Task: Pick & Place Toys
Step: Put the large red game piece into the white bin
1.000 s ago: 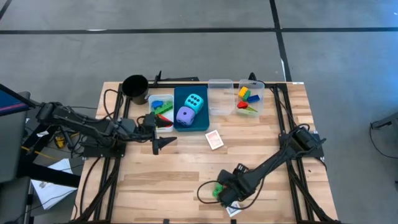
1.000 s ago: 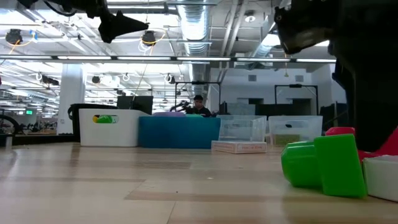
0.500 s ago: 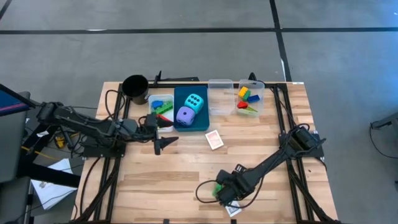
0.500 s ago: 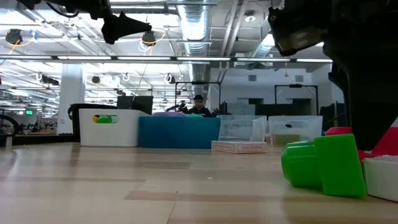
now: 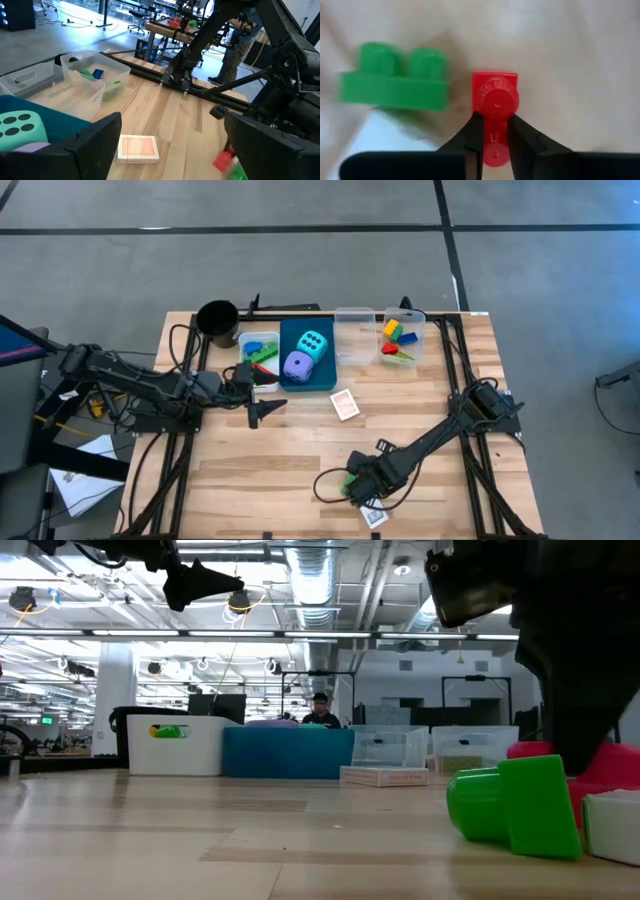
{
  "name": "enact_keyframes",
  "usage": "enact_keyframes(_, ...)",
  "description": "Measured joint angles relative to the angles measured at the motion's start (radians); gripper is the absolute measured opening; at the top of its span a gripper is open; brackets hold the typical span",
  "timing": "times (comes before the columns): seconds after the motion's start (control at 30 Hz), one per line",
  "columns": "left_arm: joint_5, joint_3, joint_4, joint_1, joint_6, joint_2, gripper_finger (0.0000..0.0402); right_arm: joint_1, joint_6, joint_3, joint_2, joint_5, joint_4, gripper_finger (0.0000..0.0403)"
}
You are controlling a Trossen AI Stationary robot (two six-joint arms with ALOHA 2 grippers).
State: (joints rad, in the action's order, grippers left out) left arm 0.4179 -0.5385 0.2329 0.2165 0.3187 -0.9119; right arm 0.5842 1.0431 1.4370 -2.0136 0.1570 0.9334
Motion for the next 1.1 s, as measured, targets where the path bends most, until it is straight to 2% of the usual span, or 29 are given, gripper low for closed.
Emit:
enact_keyframes(0.1, 0.000, 0.000, 0.001, 0.000, 0.000, 0.000, 0.0346, -0.005, -0.011, 0.029, 0.000, 0.074, 0.086, 0.0050)
enact_keyframes(0.17, 0.000, 0.000, 0.003, 0.000, 0.000, 0.000, 0.0346, -0.004, -0.020, 0.066, 0.001, 0.175, 0.135, 0.0044)
enact_keyframes(0.3, 0.000, 0.000, 0.031, 0.000, 0.000, 0.000, 0.0346, 0.006, -0.032, 0.158, 0.001, 0.361, 0.228, 0.0001)
enact_keyframes(0.47, 0.000, 0.000, 0.035, 0.000, 0.013, -0.012, 0.0346, 0.036, -0.107, 0.249, 0.002, 0.604, 0.259, 0.0004)
enact_keyframes(0.7, -0.020, 0.000, 0.001, 0.013, 0.076, -0.153, 0.0346, 0.051, -0.165, 0.301, 0.003, 0.826, 0.265, 0.0002)
enact_keyframes(0.87, -0.161, 0.000, -0.145, 0.022, 0.126, -0.319, 0.0346, 0.048, -0.233, 0.301, 0.003, 0.867, 0.272, 0.0001)
enact_keyframes(1.0, -0.182, 0.000, -0.299, 0.057, 0.251, -0.457, 0.0334, 0.034, -0.284, 0.301, 0.003, 0.870, 0.271, 0.0000)
enact_keyframes(1.1, -0.210, 0.000, -0.294, 0.080, 0.263, -0.544, 0.0318, 0.017, -0.309, 0.301, 0.003, 0.895, 0.280, 0.0000)
